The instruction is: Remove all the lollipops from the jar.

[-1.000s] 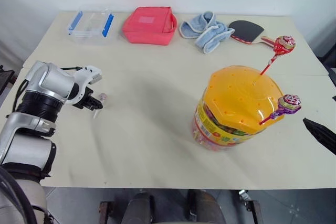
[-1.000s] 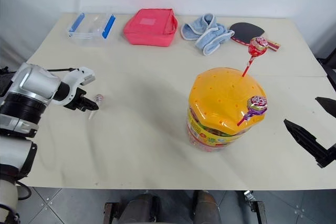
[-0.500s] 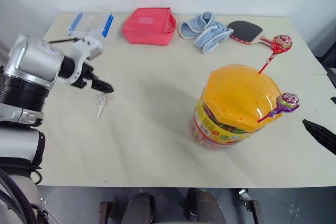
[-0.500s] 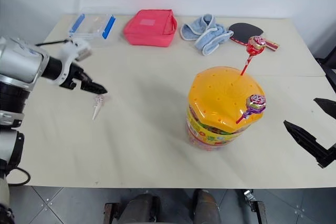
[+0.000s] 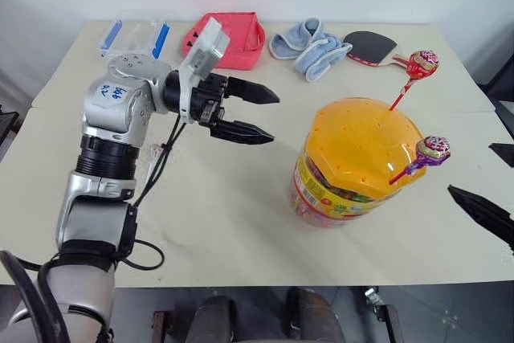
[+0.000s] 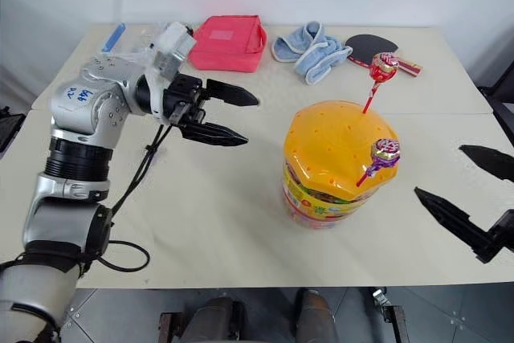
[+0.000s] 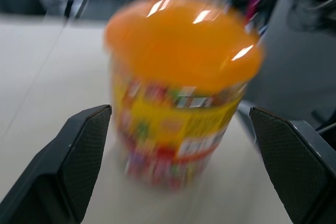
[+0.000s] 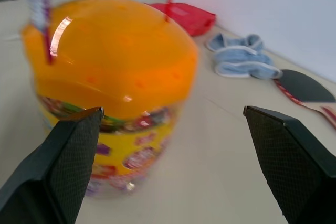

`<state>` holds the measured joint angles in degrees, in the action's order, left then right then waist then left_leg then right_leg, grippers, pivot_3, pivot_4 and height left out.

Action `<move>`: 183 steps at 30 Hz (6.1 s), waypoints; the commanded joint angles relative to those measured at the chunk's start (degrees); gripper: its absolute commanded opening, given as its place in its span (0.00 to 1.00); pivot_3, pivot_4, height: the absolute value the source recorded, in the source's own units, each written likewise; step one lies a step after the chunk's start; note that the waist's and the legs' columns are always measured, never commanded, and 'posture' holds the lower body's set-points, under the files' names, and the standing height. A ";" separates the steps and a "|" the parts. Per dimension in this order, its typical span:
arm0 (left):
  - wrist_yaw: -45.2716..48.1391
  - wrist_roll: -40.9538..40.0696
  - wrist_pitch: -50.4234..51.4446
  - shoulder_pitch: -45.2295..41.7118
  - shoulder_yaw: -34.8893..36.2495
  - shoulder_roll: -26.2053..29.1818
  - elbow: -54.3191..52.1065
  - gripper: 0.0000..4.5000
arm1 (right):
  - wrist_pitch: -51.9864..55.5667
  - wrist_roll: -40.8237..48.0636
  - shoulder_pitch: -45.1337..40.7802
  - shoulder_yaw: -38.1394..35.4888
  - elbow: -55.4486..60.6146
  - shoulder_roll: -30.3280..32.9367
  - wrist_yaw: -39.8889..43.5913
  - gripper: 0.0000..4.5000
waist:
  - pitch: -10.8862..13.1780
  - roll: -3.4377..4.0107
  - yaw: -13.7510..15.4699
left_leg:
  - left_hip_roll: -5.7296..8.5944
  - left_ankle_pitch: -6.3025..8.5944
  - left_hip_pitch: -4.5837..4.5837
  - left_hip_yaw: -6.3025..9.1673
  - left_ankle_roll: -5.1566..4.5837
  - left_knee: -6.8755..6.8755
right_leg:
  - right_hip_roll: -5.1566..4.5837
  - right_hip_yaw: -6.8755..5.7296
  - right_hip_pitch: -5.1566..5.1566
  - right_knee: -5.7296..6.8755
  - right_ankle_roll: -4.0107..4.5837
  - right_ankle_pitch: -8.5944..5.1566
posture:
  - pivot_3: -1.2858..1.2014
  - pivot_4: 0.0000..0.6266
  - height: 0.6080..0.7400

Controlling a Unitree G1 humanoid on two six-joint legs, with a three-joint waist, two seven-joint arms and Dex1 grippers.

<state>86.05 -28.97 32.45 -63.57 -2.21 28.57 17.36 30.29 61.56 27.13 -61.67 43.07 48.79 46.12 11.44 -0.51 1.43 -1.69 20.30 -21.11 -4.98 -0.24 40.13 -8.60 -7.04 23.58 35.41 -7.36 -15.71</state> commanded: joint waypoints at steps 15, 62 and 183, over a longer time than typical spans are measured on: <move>6.45 -11.03 -12.90 6.61 -6.14 9.36 2.57 1.00 | 4.16 11.21 -15.55 16.93 6.17 11.43 -14.59 0.96 | -0.05 -0.13 0.24 | -0.01 0.05 -0.09 0.00 -0.09 0.17 | 0.00 0.02 -0.02 -0.08 0.02 0.15 | 0.52 0.24 1.00; 5.71 -10.61 -12.65 7.51 -1.32 9.36 3.19 1.00 | 26.29 -16.96 -23.52 24.49 -36.77 15.88 -19.15 0.00 | -0.12 -0.18 -0.23 | -0.03 0.11 -0.12 -0.33 -0.21 0.05 | 0.06 0.25 0.08 -0.41 -0.11 0.31 | 0.52 0.24 1.00; -4.65 -5.31 -3.58 18.53 8.40 12.07 0.90 1.00 | -2.32 -26.70 -5.47 17.75 -11.10 -2.32 15.23 0.99 | -0.13 0.13 -0.02 | 0.01 0.16 -0.09 -0.48 -0.25 -0.05 | 0.09 0.35 0.03 -0.69 -0.29 0.44 | 0.52 0.24 1.00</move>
<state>80.87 -35.18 29.75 -45.92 5.62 39.50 18.29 31.57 36.32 20.54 -44.44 31.01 46.39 58.65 11.32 -0.38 1.41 -1.68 20.46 -21.19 -5.45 -0.49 40.08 -8.51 -6.69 23.61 34.72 -7.64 -15.28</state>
